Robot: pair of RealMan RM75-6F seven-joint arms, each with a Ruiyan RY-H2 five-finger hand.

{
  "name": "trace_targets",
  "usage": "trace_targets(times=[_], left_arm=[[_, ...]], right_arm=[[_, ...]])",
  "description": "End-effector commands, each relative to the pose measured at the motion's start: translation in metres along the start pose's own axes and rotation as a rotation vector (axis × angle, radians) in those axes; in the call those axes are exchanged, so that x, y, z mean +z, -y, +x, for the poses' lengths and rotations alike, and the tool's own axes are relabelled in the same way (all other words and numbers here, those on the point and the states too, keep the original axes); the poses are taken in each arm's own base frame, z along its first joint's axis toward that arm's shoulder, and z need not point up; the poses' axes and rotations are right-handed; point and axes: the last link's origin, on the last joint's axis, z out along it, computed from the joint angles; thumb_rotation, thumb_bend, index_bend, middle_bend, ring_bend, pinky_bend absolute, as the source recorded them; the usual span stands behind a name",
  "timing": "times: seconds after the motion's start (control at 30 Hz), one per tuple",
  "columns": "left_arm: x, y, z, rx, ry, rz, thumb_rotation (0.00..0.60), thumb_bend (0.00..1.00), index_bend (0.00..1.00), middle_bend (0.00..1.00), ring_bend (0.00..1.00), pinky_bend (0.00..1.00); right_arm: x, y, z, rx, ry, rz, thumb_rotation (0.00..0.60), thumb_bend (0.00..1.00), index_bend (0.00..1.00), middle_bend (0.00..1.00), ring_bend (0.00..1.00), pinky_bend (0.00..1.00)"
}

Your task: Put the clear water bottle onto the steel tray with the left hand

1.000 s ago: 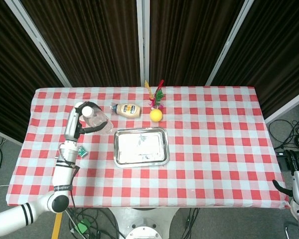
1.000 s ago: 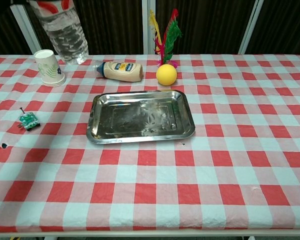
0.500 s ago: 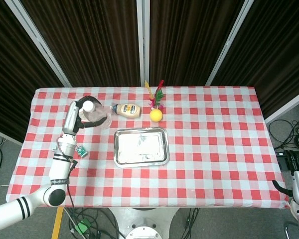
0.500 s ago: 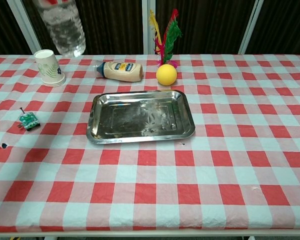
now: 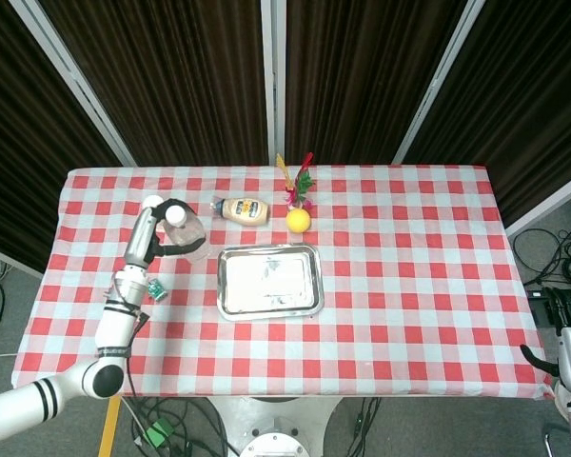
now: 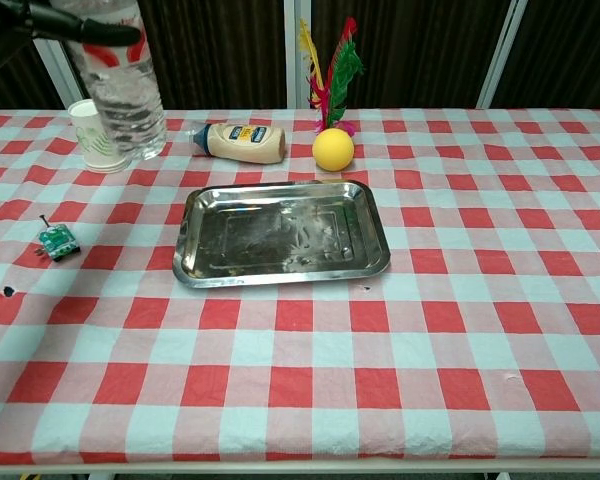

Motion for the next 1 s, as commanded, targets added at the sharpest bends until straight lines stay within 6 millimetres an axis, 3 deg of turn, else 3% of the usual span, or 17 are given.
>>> trace_targets(times=[0.03,0.1,0.13,0.23,0.3,0.37,0.5,0.53,0.7,0.83,1.0], left_arm=[[-0.005,-0.021,-0.049,-0.081,0.13,-0.005,0.6,0.21,0.57,0.61,0.48,0.53],[-0.003,-0.025,-0.04,-0.058,0.09,-0.03,0.6,0.21,0.57,0.61,0.48,0.53],[0.001,-0.025,-0.026,-0.032,0.048,-0.035,0.6,0.21,0.57,0.61,0.48,0.53],[0.019,-0.021,0.043,0.042,-0.13,-0.008,0.6,0.21,0.56,0.61,0.48,0.53],[0.023,-0.027,0.057,0.029,-0.165,-0.006,0.6,0.21,0.56,0.61,0.48,0.53],[0.021,-0.03,0.044,0.036,-0.118,-0.012,0.6,0.21,0.56,0.61,0.48,0.53],[0.007,-0.022,-0.018,-0.006,0.058,0.019,0.6,0.21,0.56,0.61,0.48,0.53],[0.005,-0.021,-0.024,-0.001,0.07,0.014,0.6,0.21,0.56,0.61,0.48,0.53],[0.023,-0.027,0.003,-0.007,-0.036,0.011,0.6,0.21,0.56,0.61,0.48,0.53],[0.022,-0.04,-0.028,-0.004,0.056,-0.022,0.6,0.21,0.56,0.61,0.48,0.53],[0.008,-0.022,-0.063,-0.027,0.119,0.026,0.6,0.21,0.56,0.61,0.48,0.53]], right_arm=[[0.001,0.001,-0.002,-0.006,0.012,-0.001,0.6,0.11,0.0,0.08,0.0,0.0],[0.001,0.001,-0.002,-0.005,0.008,-0.002,0.6,0.11,0.0,0.08,0.0,0.0],[0.0,0.001,-0.001,-0.003,0.005,-0.003,0.6,0.11,0.0,0.08,0.0,0.0],[0.0,-0.001,0.0,0.005,0.004,-0.01,0.6,0.11,0.0,0.08,0.0,0.0],[0.001,0.0,-0.002,0.006,0.015,-0.008,0.6,0.11,0.0,0.08,0.0,0.0],[0.002,0.002,-0.004,0.001,0.027,-0.002,0.6,0.11,0.0,0.08,0.0,0.0],[0.001,0.001,-0.003,-0.002,0.015,-0.002,0.6,0.11,0.0,0.08,0.0,0.0],[0.001,0.0,-0.002,0.002,0.01,-0.005,0.6,0.11,0.0,0.08,0.0,0.0],[0.0,-0.003,0.0,0.013,0.012,-0.013,0.6,0.11,0.0,0.08,0.0,0.0],[0.003,0.001,-0.003,0.009,0.037,-0.004,0.6,0.11,0.0,0.08,0.0,0.0],[0.0,-0.002,0.0,0.02,0.02,-0.016,0.6,0.11,0.0,0.08,0.0,0.0]])
